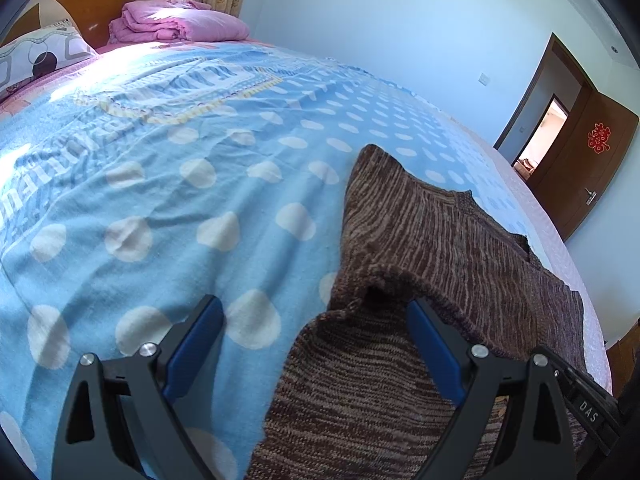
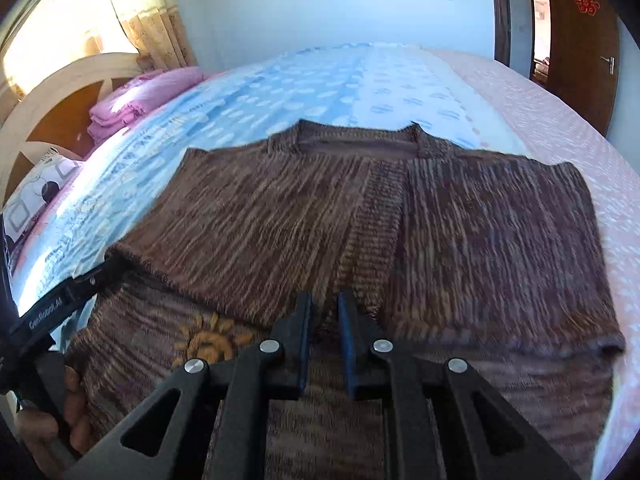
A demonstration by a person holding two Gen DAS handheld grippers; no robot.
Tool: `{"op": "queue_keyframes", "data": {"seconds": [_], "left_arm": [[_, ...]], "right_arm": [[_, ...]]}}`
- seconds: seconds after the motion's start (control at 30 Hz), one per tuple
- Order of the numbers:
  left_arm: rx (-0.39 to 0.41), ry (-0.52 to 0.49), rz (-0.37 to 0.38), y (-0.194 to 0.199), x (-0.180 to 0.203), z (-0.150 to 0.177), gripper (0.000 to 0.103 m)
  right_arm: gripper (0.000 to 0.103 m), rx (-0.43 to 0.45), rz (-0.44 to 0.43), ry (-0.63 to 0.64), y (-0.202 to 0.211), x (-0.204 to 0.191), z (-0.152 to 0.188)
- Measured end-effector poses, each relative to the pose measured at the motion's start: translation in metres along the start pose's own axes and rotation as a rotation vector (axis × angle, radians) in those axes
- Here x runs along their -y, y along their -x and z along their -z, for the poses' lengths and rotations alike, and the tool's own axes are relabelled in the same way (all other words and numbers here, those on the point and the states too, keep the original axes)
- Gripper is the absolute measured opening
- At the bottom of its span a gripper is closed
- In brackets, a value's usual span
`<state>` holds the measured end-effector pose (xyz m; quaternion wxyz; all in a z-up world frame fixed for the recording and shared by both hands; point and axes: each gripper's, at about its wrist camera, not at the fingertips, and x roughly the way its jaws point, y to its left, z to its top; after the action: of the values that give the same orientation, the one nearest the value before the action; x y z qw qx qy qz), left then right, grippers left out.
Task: Fold small clothes
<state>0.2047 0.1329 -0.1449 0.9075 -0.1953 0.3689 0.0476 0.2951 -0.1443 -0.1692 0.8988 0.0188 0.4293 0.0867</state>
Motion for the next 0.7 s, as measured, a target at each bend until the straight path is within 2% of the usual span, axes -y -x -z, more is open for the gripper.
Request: {"op": "queue_keyframes", "data": {"seconds": [0.07,0.1,0.17,0.23,0.3,0.33,0.43,0.5,0.6,0.7], "left_arm": [[-0.016,-0.01,0.017,0.001,-0.001,0.0,0.095],[-0.032,-0.027,0.033,0.003,-0.002,0.0,0.095],[-0.06,-0.081,0.058,0.012,-0.003,0.004,0.095],[-0.078,-0.144,0.097,0.029,-0.006,0.013,0.095],[-0.086,-0.181,0.182,0.052,-0.016,0.025,0.096],[-0.094,-0.198,0.217,0.063,-0.023,0.033,0.096],[-0.106,-0.254,0.243,0.091,-0.037,0.051,0.096],[-0.104,-0.283,0.266,0.112,-0.046,0.061,0.096],[-0.14,-0.289,0.359,0.136,-0.057,0.075,0.096],[-0.185,-0.314,0.427,0.152,-0.059,0.091,0.096]], "right_arm": [[0.015,0.007,-0.019,-0.041,0.027,0.007,0.011],[0.015,0.053,-0.047,-0.051,0.049,0.013,0.022],[0.019,0.143,-0.023,-0.033,0.095,0.028,0.046],[0.046,0.209,0.027,-0.019,0.135,0.045,0.069],[0.058,0.271,0.083,-0.039,0.181,0.069,0.098],[0.059,0.285,0.106,-0.057,0.199,0.08,0.109],[0.059,0.276,0.155,-0.12,0.238,0.111,0.134],[0.059,0.242,0.134,-0.171,0.256,0.128,0.153],[0.059,0.181,0.07,-0.185,0.263,0.131,0.176],[0.059,0.093,0.05,-0.126,0.253,0.118,0.199]]}}
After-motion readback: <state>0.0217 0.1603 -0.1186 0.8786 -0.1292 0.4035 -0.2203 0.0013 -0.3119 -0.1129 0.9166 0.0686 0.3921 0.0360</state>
